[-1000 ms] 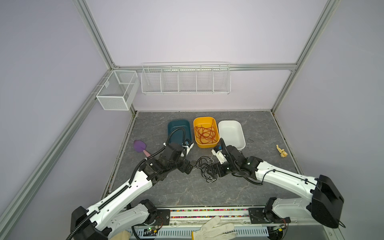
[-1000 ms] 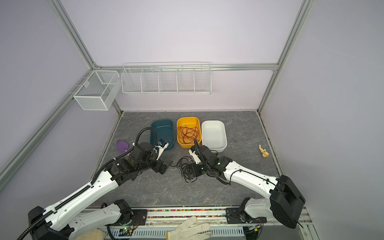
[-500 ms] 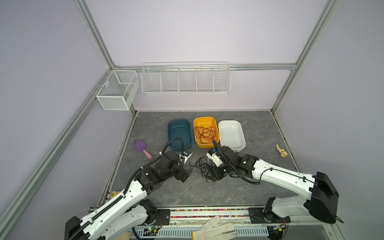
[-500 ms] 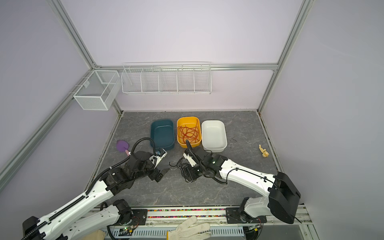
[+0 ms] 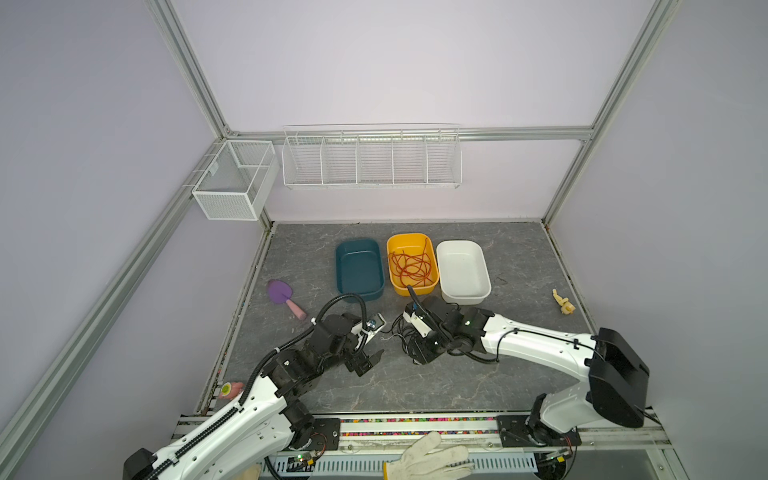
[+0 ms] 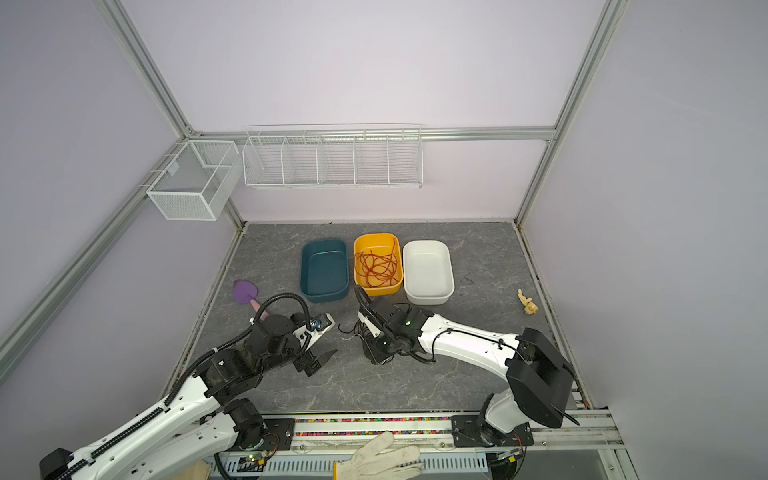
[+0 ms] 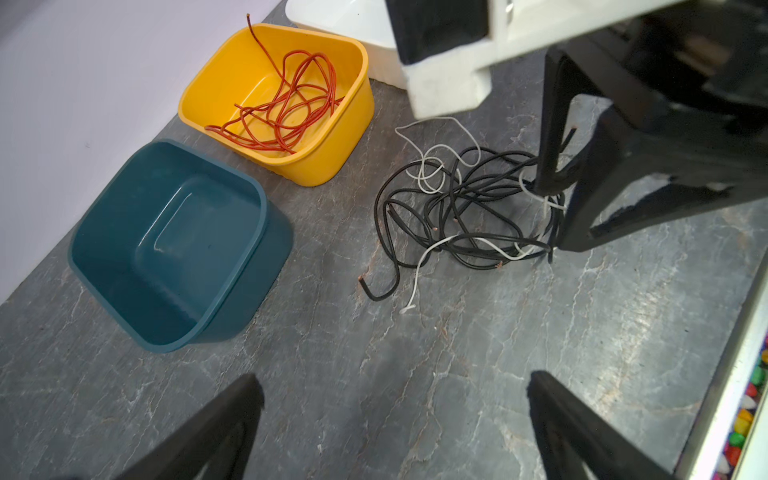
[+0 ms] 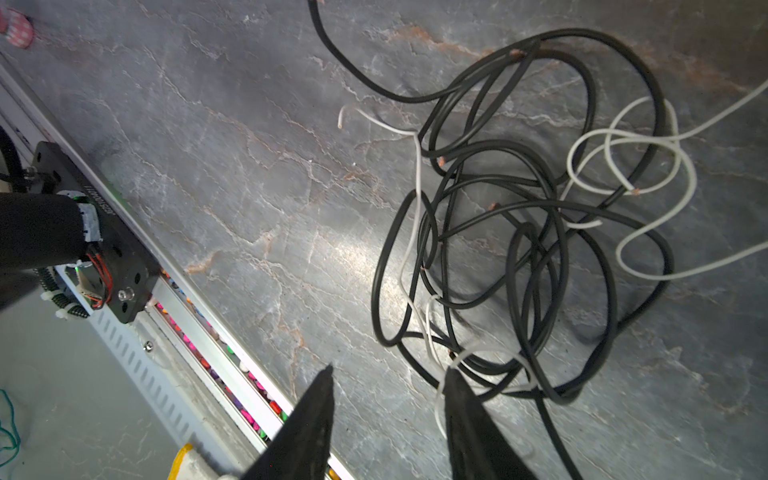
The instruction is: Untangle the cables
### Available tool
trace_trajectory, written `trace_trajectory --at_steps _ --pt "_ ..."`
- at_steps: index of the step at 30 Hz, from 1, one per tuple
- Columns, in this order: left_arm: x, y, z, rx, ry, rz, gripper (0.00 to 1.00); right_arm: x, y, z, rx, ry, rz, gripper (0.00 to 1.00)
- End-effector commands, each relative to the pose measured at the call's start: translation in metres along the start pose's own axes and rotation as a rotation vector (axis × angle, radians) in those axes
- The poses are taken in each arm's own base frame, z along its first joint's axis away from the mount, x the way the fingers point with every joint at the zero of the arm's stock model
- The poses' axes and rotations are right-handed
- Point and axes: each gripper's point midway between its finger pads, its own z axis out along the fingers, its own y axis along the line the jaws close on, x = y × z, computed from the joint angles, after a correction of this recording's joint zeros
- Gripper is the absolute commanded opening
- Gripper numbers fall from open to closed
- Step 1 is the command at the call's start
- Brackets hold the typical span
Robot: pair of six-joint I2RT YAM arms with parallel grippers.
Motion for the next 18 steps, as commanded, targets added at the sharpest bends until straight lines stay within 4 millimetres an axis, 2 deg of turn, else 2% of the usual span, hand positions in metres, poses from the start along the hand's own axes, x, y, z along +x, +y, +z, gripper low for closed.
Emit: trace_trajectory --at_steps 1,18 --pt "0.002 -0.008 0.000 0.030 -0.011 0.047 0.99 -0.004 0.001 0.002 0.021 -0.004 -0.007 0.43" --pt "0.008 -0.012 0.005 0.026 0.025 0.081 0.99 -0.005 -0.002 0.018 0.039 -0.001 0.013 0.32"
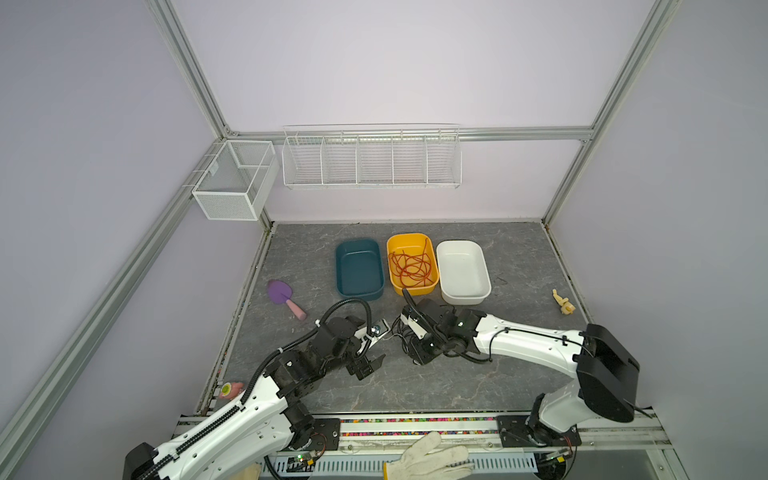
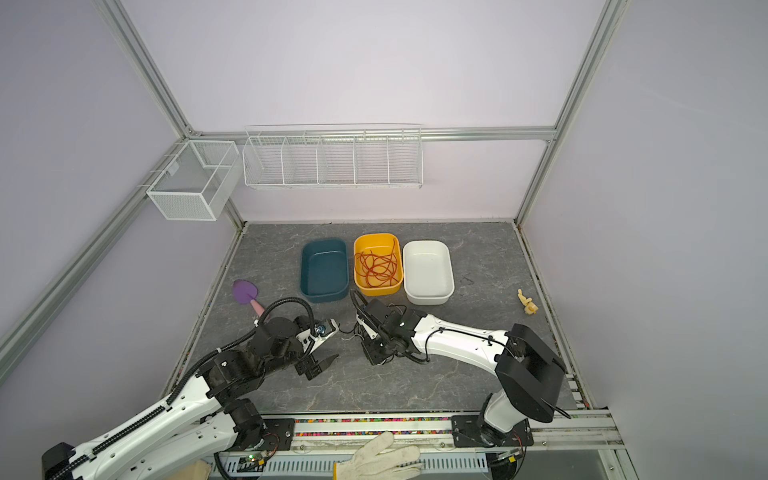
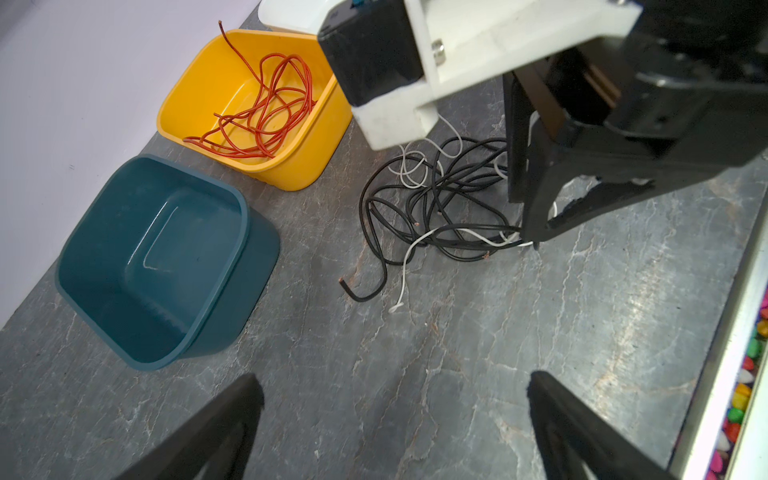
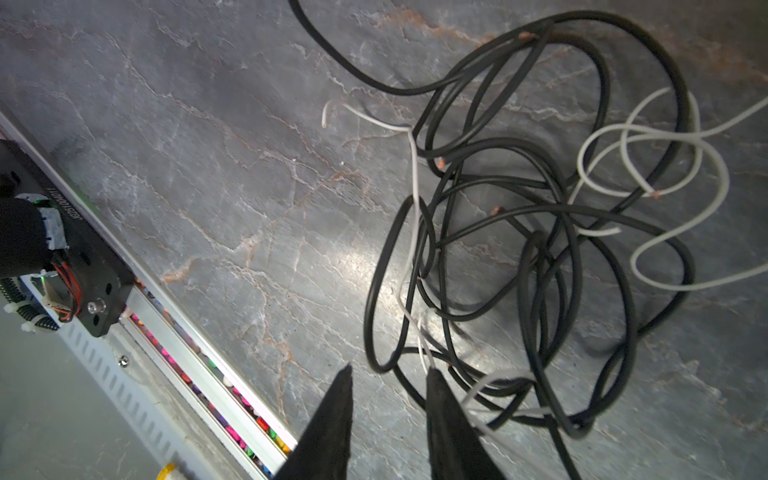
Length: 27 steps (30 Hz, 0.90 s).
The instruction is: Untangle the cables
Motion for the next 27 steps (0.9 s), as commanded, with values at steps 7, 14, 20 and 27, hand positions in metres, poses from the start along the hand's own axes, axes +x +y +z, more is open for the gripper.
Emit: trace_trajectory --at_steps 7,14,20,27 --pt "0.004 -0.007 0.002 0.024 0.007 0.031 0.99 -0.006 0.000 0.010 0.021 -0.017 0.011 0.24" --pt "0.005 -0.011 0.003 0.038 0.010 0.037 0.99 -0.006 -0.004 0.001 0.040 -0.035 0.006 0.14" --pt "0.006 -0.012 0.004 0.044 0.013 0.040 0.99 -0.005 -0.005 -0.019 0.040 -0.071 -0.009 0.09" --pt "0.008 -0.016 0.008 0.061 0.029 0.046 0.99 -0.007 -0.002 -0.047 0.030 -0.123 -0.046 0.07"
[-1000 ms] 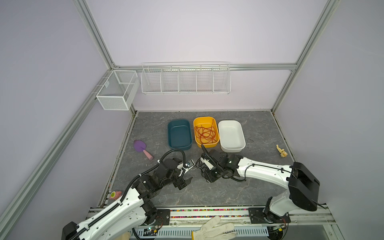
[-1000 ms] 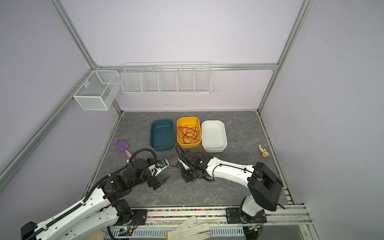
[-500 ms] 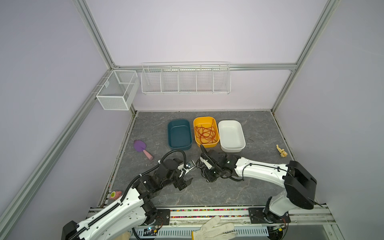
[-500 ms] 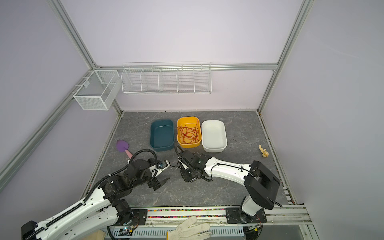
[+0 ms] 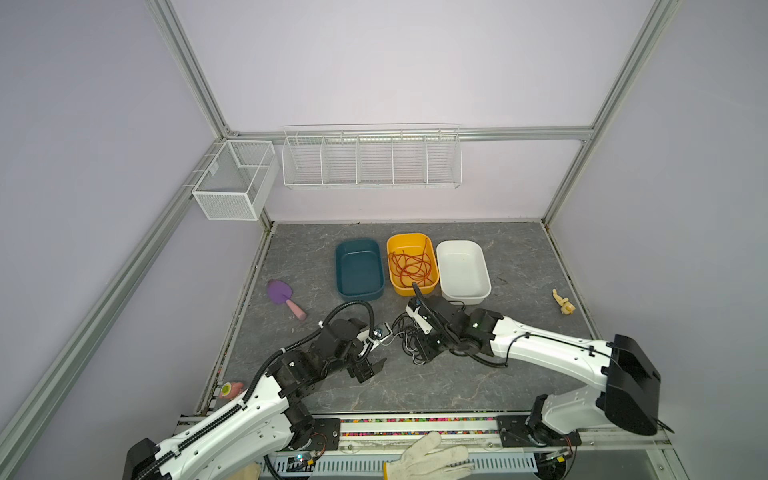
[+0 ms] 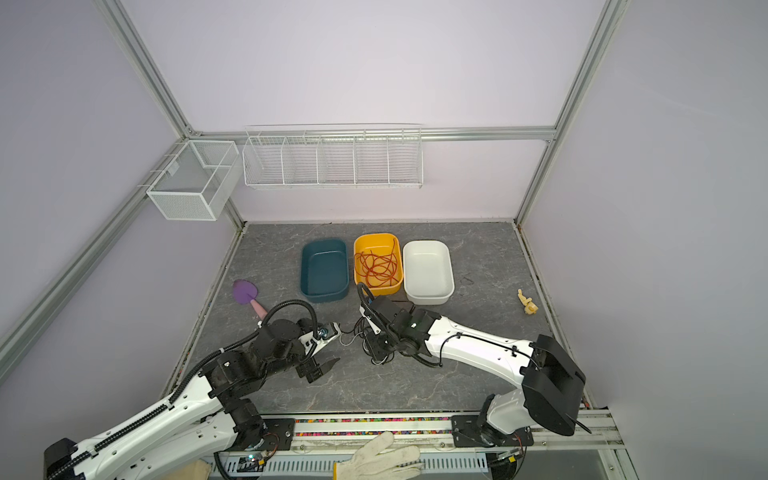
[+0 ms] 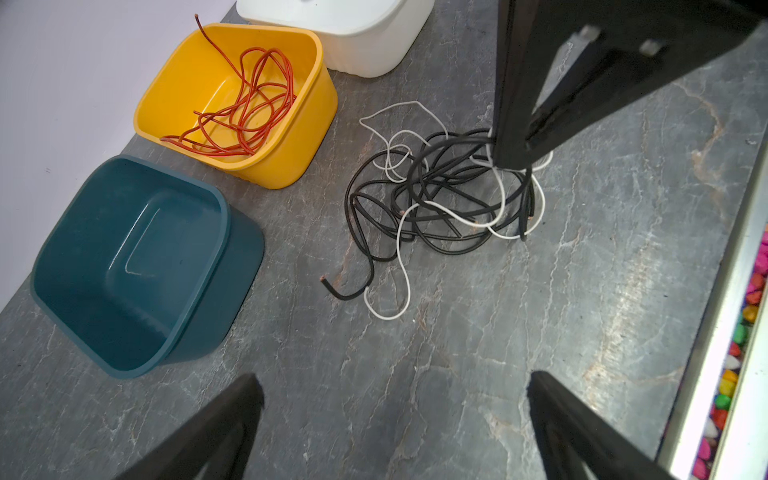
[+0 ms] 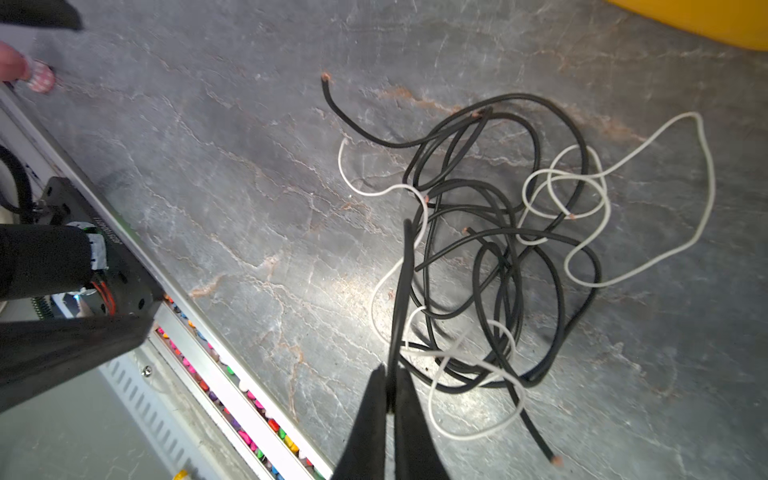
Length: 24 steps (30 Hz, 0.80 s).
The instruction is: Untangle the cables
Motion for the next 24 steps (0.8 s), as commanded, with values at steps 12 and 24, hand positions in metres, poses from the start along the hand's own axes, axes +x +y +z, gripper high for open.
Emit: trace_trajectory --at_steps 12,24 --pt "0.006 -0.009 0.007 0.039 0.028 0.035 0.99 -0.015 0.008 -0.080 -0.028 -0.166 -0.130 0.07" --pt "0.007 -0.011 0.008 0.042 0.032 0.040 0.99 -0.036 0.022 -0.146 -0.078 -0.320 -0.201 0.07"
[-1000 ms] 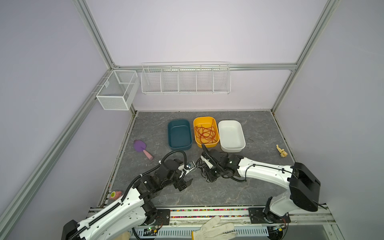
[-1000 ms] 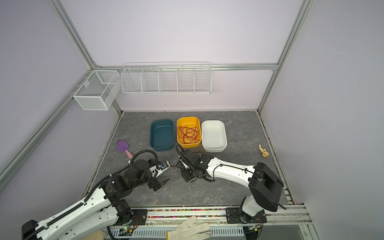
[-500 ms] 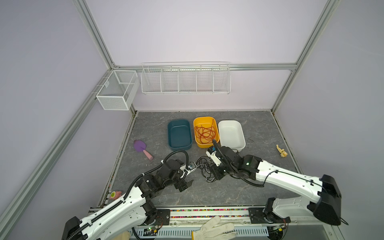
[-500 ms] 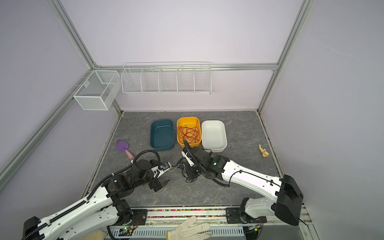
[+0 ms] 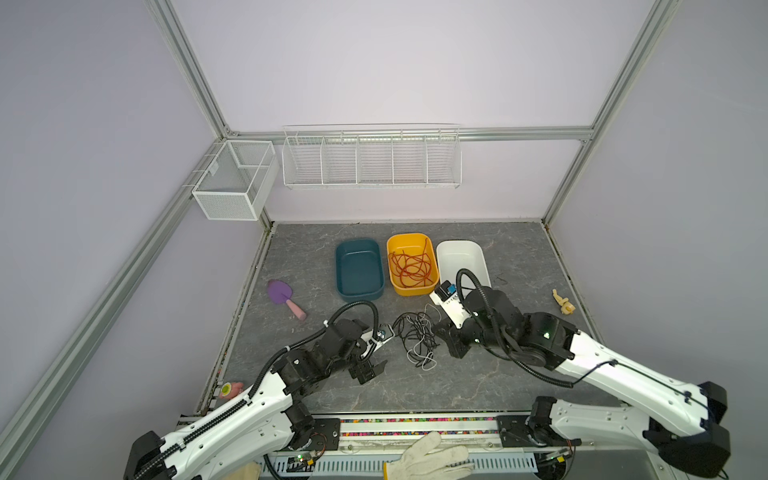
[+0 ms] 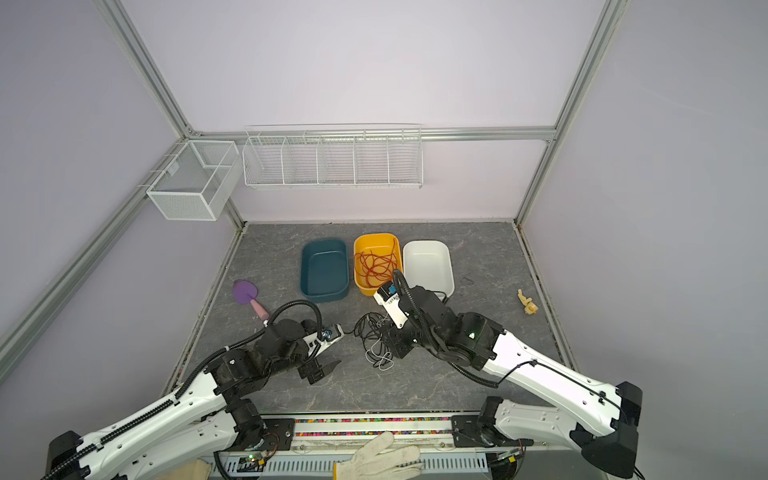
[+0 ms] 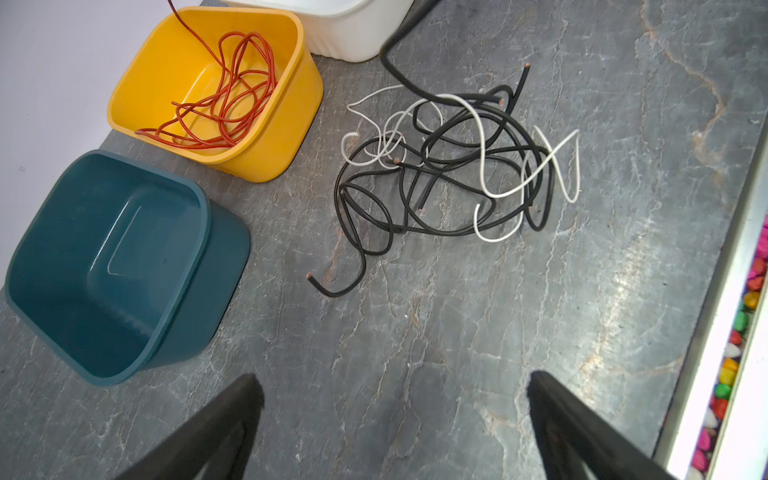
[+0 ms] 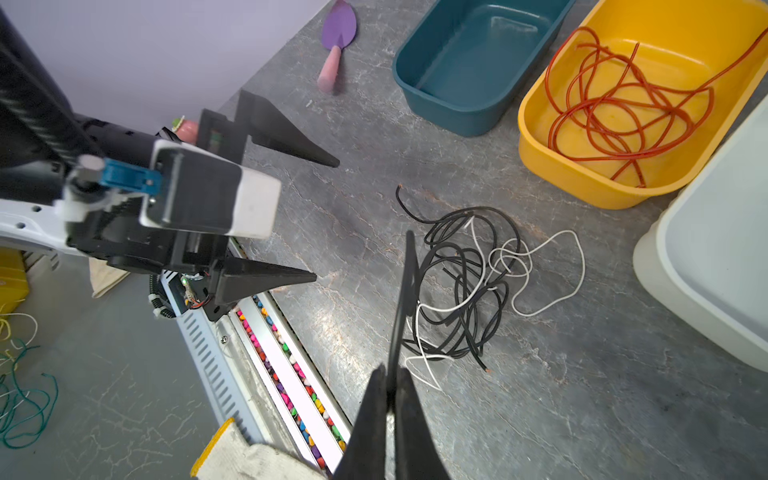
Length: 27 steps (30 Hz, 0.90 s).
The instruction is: Untangle the cables
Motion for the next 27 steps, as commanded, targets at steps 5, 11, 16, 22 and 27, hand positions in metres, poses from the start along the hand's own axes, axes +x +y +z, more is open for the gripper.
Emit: trace_trajectory --at_steps 5,11,16,22,27 --pt "0.003 -0.006 0.002 0.022 0.005 0.024 0.99 -0.031 0.004 -0.041 0.017 -0.105 -0.072 0.07" --pt "0.004 -0.008 0.004 0.033 0.015 0.028 0.99 -0.060 0.013 -0.074 -0.005 -0.208 -0.090 0.07" --pt "0.004 -0.009 0.004 0.034 0.016 0.029 0.99 -0.079 0.022 -0.093 -0.033 -0.265 -0.103 0.07" --pt "0.005 -0.010 0.004 0.036 0.019 0.032 0.99 -0.103 0.025 -0.120 -0.016 -0.344 -0.119 0.07" --pt "0.006 -0.010 0.005 0.038 0.021 0.035 0.99 -0.121 0.023 -0.141 0.013 -0.410 -0.129 0.07"
